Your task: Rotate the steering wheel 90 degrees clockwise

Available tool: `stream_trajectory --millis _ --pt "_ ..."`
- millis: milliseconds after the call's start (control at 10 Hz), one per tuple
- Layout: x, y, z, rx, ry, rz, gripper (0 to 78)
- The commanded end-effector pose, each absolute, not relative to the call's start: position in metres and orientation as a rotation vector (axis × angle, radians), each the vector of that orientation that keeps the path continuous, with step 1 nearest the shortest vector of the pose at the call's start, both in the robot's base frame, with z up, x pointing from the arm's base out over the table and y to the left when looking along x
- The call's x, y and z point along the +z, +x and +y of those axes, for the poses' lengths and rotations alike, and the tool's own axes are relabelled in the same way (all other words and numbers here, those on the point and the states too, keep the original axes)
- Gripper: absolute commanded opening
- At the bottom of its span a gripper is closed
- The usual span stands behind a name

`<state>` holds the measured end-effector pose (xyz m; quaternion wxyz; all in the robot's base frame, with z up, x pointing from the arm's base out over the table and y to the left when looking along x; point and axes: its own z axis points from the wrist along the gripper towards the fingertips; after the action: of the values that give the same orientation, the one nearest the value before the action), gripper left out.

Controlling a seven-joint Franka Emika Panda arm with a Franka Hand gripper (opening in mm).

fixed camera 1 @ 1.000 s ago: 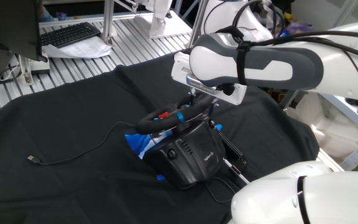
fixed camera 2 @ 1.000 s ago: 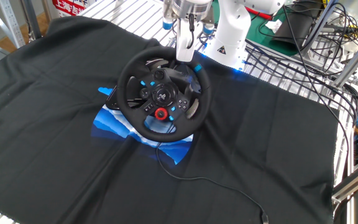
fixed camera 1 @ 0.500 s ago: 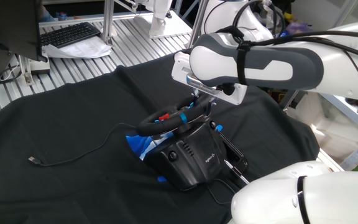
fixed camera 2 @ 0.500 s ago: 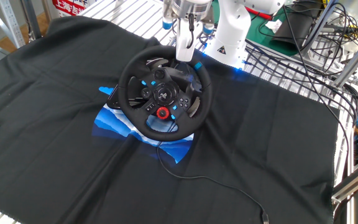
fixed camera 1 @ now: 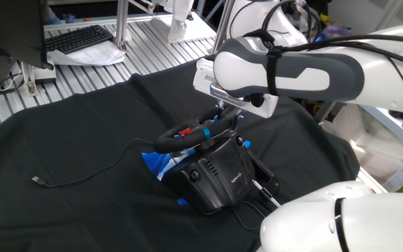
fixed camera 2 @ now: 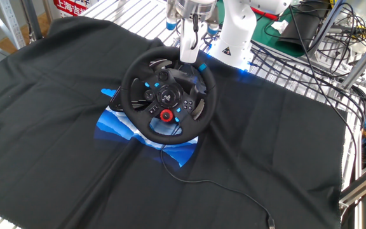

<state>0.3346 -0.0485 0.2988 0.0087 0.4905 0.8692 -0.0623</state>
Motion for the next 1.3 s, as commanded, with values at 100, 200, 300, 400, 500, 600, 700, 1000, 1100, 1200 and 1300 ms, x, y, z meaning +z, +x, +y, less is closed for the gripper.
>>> stream_trajectory --millis 100,200,300,400,500,600,700,1000,1100,1200,1300 --pt "0.3004 0.3418 -0.0456 -0.183 1.755 2.501 1.1" --pt "0.3004 0.3418 -0.0456 -0.184 1.755 2.486 1.1" --pt "0.3004 0.3418 -0.0456 -0.187 1.759 2.469 1.1" --pt "0.3004 0.3418 -0.0456 -0.189 1.76 2.467 1.1" --pt "0.3004 0.3418 -0.0456 -0.21 1.756 2.446 1.1" --pt "0.3004 0.3418 -0.0456 -0.211 1.755 2.444 1.1" --pt "0.3004 0.3418 -0.0456 -0.219 1.754 2.432 1.1" --pt "0.3002 0.3414 -0.0457 -0.223 1.732 2.452 1.1" --pt "0.3 0.3409 -0.0459 -0.224 1.722 2.459 1.1" --pt "0.2997 0.3406 -0.046 -0.217 1.711 2.473 1.1" --pt "0.2997 0.3406 -0.046 -0.219 1.707 2.475 1.1"
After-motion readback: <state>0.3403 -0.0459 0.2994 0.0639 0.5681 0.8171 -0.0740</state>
